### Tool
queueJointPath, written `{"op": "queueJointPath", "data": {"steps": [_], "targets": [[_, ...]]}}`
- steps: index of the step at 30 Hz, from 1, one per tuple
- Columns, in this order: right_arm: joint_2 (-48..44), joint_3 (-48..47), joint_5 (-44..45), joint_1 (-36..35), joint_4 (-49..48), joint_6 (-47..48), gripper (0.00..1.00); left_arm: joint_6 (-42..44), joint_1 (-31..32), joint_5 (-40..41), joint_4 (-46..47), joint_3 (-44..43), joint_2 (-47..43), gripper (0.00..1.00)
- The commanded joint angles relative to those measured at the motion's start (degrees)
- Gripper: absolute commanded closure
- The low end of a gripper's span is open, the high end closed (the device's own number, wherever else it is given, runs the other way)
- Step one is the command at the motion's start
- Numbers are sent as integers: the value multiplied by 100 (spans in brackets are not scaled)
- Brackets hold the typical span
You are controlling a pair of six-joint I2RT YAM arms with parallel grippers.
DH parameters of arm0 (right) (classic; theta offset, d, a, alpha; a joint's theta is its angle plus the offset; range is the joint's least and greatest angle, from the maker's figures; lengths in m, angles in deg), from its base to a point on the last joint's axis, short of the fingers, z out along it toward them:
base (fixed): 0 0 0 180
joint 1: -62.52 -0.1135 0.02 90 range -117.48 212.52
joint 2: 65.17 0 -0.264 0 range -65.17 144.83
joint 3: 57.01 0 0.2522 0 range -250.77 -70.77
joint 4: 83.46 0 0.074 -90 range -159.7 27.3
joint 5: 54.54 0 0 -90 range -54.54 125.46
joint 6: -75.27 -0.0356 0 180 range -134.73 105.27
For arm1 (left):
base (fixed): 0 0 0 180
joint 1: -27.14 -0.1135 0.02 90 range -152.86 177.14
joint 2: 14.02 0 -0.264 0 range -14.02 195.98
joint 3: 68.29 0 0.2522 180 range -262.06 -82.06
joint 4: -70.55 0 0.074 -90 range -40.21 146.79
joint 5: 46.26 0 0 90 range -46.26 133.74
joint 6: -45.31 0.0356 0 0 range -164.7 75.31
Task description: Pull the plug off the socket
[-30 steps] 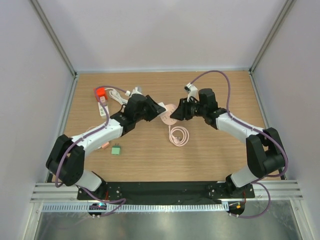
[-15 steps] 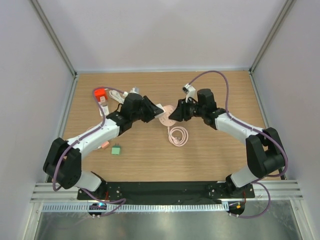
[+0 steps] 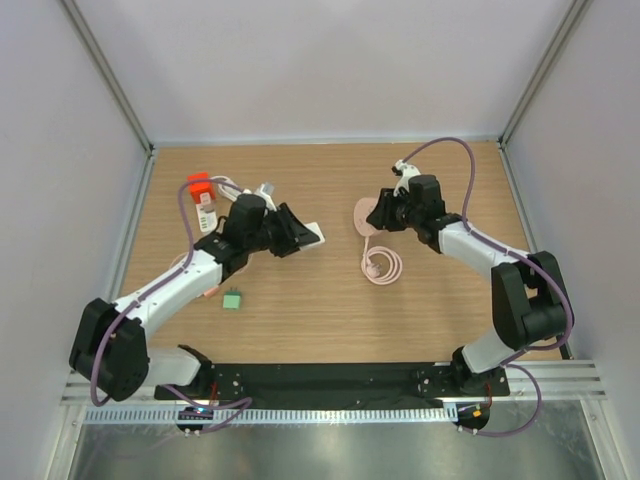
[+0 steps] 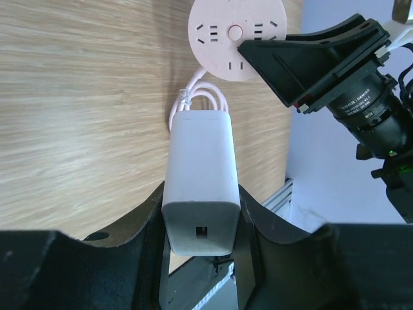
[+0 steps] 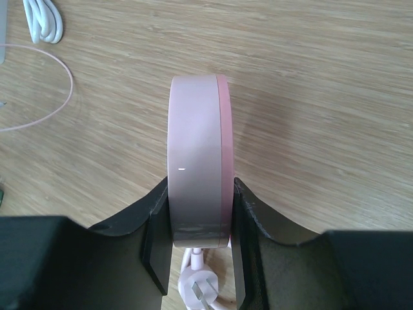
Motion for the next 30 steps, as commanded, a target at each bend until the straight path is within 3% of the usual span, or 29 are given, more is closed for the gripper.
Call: {"op": "queueJointPath", "data": {"steps": [1,9,14,17,23,30], "targets": [[-132,-234,86,-74,-338,59,99,446,-66,53,-332,-218,-258,100],[-176,-137,-1380,206,-567,77,99,552,-84,1476,-1950,166,-793,100],[-150,-102,-2040,339,-707,51,99,-359,-337,2328,-2608,1167,-1573,100],[-115,-119,-2068,339,-708,42,99,-572,-487,2409,-2680,1441,-1803,100],[-79,-128,-2103,348,-708,15,99,-881,-795,2734,-2944,1732,-2060,88],[-53,-119,-2147,418,-734,-46,99,-898,-1068,2638,-2945,1803,-1674,72]]}}
